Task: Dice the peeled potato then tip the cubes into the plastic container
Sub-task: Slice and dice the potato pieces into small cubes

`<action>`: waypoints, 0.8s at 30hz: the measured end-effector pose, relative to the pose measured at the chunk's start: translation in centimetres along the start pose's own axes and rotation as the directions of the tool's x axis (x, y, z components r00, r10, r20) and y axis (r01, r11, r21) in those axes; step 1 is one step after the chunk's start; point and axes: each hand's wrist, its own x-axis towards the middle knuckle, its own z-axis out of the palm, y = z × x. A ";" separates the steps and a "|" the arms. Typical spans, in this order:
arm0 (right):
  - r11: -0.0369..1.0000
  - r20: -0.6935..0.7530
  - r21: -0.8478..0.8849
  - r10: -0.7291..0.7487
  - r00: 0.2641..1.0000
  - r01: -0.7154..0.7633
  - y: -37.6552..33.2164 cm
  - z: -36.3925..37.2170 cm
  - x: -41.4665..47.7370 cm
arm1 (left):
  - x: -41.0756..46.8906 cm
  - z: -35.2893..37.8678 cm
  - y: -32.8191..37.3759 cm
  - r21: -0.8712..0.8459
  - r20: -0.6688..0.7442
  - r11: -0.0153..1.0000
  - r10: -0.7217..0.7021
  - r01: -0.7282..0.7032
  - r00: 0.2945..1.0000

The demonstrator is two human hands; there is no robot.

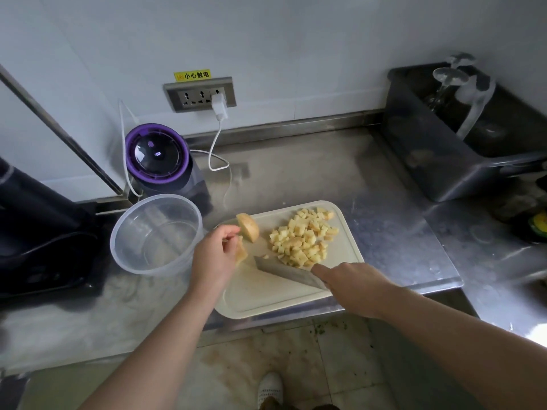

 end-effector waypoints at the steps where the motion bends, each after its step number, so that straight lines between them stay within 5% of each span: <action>1: 1.000 -0.003 0.011 0.016 1.000 -0.016 -0.1 -0.2 0.5 | 0.1 -0.4 -0.4 0.053 -0.006 0.999 0.002 -0.001 1.000; 9: 0.978 -0.053 0.107 0.183 0.982 -0.177 0.3 -0.3 1.8 | 0.9 -0.3 -3.4 0.367 0.255 0.930 -0.115 0.014 0.960; 15: 0.973 -0.068 0.164 0.176 0.982 -0.164 0.2 -0.2 0.9 | -0.5 0.6 -2.9 0.526 0.109 0.842 0.078 -0.124 0.991; 24: 0.968 -0.061 0.206 0.157 0.986 -0.142 -0.3 -0.5 0.1 | -2.3 2.4 -6.4 0.470 0.001 0.848 0.276 -0.244 0.961</action>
